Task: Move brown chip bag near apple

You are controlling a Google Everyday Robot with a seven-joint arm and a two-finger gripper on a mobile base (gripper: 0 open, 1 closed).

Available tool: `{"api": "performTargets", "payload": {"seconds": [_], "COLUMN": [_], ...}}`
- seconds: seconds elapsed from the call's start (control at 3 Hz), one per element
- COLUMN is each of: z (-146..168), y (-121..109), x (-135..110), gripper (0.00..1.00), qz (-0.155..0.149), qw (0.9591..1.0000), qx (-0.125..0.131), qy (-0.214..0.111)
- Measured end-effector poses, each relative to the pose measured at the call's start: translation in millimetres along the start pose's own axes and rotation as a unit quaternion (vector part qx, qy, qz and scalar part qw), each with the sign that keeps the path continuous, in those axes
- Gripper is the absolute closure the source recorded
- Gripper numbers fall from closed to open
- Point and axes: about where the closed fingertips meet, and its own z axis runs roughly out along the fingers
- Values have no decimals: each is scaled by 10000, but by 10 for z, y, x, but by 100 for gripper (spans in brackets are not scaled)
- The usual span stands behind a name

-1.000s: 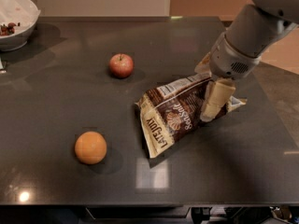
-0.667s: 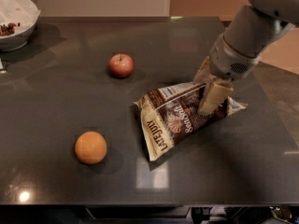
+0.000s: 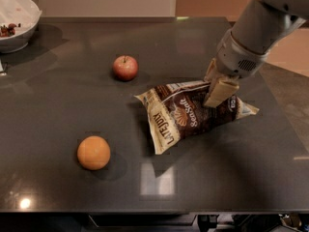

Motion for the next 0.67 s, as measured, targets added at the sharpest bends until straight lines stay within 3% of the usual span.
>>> {"api": "performTargets", "payload": {"seconds": [0.33, 0.67], "z": [-103, -167], "y": [-190, -478], "x": [-63, -127], "gripper": [100, 100], "qz": [44, 147], "qw": [9998, 9992], "qx": [156, 344], "qy": [-80, -136]}}
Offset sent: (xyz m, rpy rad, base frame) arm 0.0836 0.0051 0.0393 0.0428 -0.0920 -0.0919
